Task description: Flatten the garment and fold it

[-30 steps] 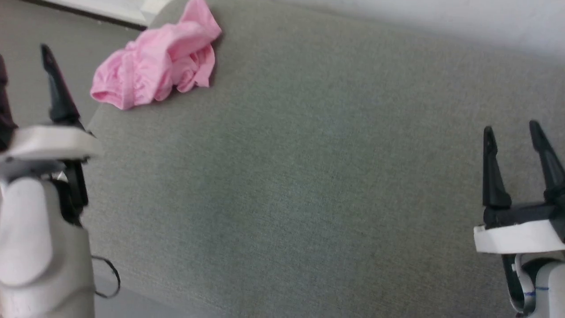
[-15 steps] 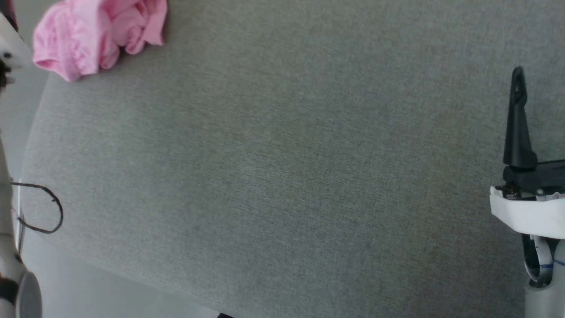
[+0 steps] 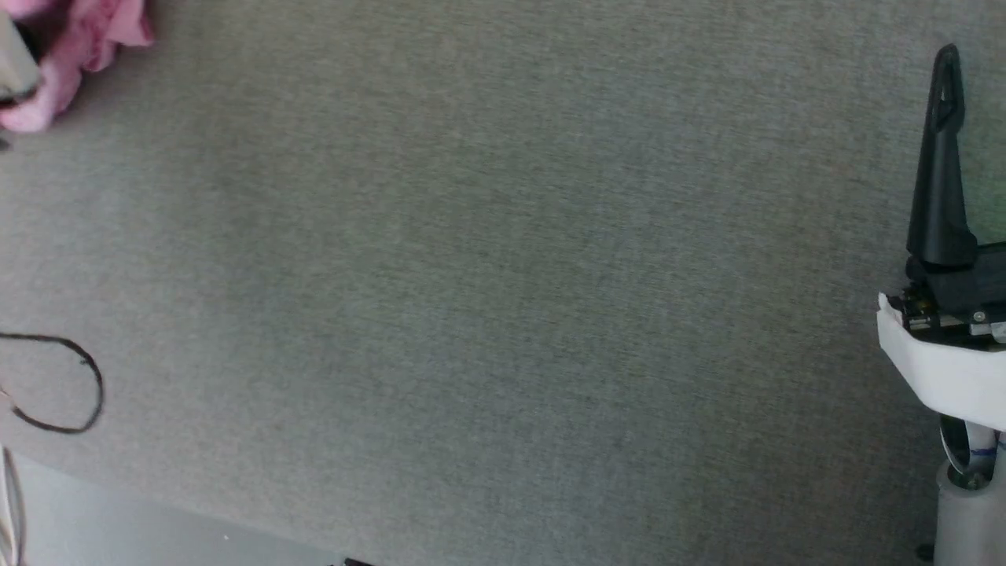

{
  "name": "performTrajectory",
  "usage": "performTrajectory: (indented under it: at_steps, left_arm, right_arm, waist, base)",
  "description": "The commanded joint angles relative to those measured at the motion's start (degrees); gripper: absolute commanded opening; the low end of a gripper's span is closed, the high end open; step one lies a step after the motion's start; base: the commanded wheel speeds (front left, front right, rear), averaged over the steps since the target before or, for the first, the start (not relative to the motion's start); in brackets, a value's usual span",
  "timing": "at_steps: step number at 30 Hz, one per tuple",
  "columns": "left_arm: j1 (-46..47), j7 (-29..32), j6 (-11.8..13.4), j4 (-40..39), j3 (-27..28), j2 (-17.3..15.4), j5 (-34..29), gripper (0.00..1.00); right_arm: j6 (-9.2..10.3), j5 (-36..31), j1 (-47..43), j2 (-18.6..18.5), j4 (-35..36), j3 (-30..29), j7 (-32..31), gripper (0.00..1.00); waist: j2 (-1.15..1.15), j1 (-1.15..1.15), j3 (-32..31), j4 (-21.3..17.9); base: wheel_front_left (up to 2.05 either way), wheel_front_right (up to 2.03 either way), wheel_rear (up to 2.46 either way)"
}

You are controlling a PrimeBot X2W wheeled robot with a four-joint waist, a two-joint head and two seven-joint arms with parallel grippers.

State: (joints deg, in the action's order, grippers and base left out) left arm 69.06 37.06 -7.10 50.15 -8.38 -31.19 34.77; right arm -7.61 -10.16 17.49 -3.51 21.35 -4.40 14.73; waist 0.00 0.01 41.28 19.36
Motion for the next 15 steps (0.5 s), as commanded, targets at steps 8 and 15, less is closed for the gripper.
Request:
performTrajectory:
  at_steps: [8,15]
  left_arm:
    - [-5.9,4.3,-0.4,-0.1,-6.8,-2.0,7.2,0.44]
    - [-3.6,-1.0,-0.4,0.5,-10.5,-5.6,6.7,0.0]
  right_arm:
    - [0.12,-0.4,1.1,0.1,0.4,0.6,0.3,1.0]
    - [0.12,0.3,0.7,0.4,-1.1,-0.6,0.3,1.0]
  waist:
    - [0.0,-0.01,1.4,-3.4]
    - [0.0,-0.01,-2.8,-3.4]
  base:
    - [0.0,0.0,0.0]
    - [0.0,0.0,0.0]
